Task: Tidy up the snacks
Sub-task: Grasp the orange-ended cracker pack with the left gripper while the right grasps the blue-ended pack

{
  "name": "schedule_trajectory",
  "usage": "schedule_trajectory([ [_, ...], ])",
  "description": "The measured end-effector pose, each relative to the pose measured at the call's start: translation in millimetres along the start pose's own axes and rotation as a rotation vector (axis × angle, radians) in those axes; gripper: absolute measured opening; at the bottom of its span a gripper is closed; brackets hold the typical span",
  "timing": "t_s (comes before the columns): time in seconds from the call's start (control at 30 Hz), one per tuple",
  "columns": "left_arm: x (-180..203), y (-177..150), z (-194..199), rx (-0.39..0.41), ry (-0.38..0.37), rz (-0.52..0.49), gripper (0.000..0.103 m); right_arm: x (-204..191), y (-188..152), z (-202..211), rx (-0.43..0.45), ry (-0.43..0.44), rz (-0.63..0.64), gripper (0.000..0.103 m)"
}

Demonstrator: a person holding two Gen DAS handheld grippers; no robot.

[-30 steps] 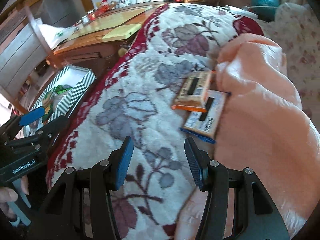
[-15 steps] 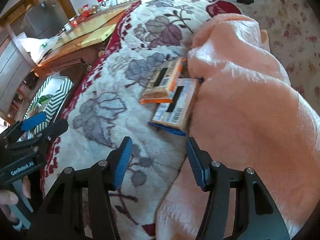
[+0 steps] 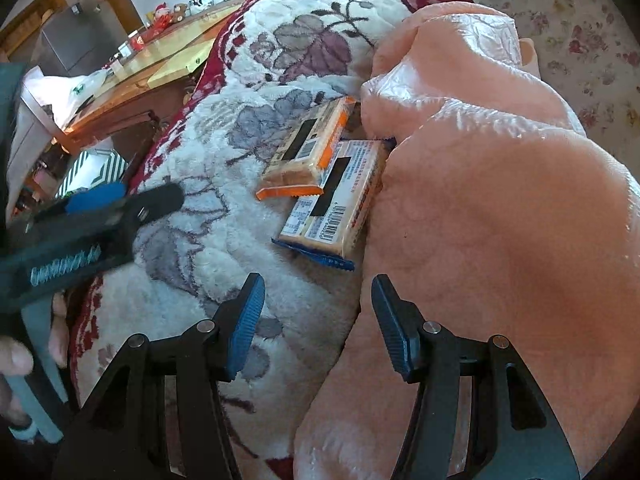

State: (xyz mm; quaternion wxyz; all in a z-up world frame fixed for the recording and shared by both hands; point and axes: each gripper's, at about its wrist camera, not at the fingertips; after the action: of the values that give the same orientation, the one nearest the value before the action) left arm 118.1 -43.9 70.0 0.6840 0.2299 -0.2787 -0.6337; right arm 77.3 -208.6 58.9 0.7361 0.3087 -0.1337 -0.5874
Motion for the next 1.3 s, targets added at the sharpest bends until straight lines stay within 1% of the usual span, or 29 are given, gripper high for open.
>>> schedule_trajectory([
  [0.1, 8.8, 12.5, -18.2, -0.028, -0.032, 0.001, 0.09, 3.6, -1.6, -2.6, -0.008, -0.003, -0.007, 0.056],
  [0.27, 23.7, 29.5, -47.2, -0.063, -0.086, 0.028, 0.091, 7.1, -2.8, -5.4, -0.019, 0.003, -0.011, 0.056],
  [0.4, 35.3, 37.9, -71.1, -0.105, -0.122, 0.049, 0.091, 7.9, -2.3, -10.3, -0.028, -0.012, 0.01, 0.056],
  [0.5, 46.2, 38.7, -89.2, -0.142, -0.133, 0.033, 0.091, 12.0, -2.5, -14.7, -0.035, -0.001, -0.008, 0.056],
  [0.57, 48.8, 37.6, -100.4, -0.165, -0.126, 0.029, 0.091, 14.5, -3.1, -16.3, -0.039, -0.004, -0.016, 0.056],
  [0.63, 46.8, 35.6, -109.2, -0.168, -0.111, 0.034, 0.083, 16.2, -2.8, -16.9, -0.04, -0.005, -0.022, 0.056],
  [0.7, 40.8, 33.9, -115.1, -0.169, -0.132, 0.059, 0.057, 17.2, -0.9, -17.0, -0.035, -0.004, -0.028, 0.056],
  [0.73, 38.9, 33.3, -115.7, -0.166, -0.1, 0.045, 0.056, 16.5, 0.6, -17.1, -0.032, -0.006, -0.027, 0.056],
  [0.77, 37.3, 33.2, -115.4, -0.159, -0.095, 0.029, 0.056, 15.6, 2.2, -17.6, -0.03, -0.007, -0.024, 0.056],
  [0.83, 35.0, 31.4, -112.5, -0.157, -0.118, 0.01, 0.056, 13.1, 7.1, -20.6, -0.03, -0.012, -0.013, 0.056],
  [0.97, 18.9, 25.0, -96.0, -0.142, -0.101, 0.0, 0.056, 4.7, 22.9, -28.6, -0.018, -0.034, 0.021, 0.056],
  [1.0, 12.1, 23.0, -90.6, -0.136, -0.096, 0.004, 0.056, 2.6, 28.6, -33.3, -0.015, -0.047, 0.032, 0.057],
  [1.03, 5.5, 20.1, -85.3, -0.132, -0.086, 0.006, 0.056, 2.7, 32.7, -37.5, -0.014, -0.057, 0.035, 0.061],
  [1.07, -1.7, 16.7, -79.7, -0.129, -0.072, 0.005, 0.056, 1.7, 38.2, -44.2, -0.012, -0.073, 0.037, 0.062],
  [1.2, -37.8, 4.1, -54.5, -0.094, -0.002, 0.021, 0.056, -5.0, 53.0, -76.1, -0.043, -0.078, 0.035, 0.062],
  [1.27, -50.4, -3.2, -44.0, -0.078, 0.028, 0.023, 0.056, -7.4, 58.3, -98.3, -0.071, -0.126, 0.059, 0.063],
  [1.3, -58.4, -6.4, -38.0, -0.074, 0.034, 0.03, 0.056, -5.9, 57.5, -104.2, -0.078, -0.131, 0.058, 0.063],
])
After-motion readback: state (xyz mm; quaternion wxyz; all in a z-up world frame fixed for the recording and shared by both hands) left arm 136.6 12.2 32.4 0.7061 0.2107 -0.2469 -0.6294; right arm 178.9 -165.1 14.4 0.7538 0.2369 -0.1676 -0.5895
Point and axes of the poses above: each gripper's, at about its wrist camera, not at the fingertips, and z roughly against the way its jaws point, x to its right, y to its top, and after that the axes turned 11 degrees about x, right-handed
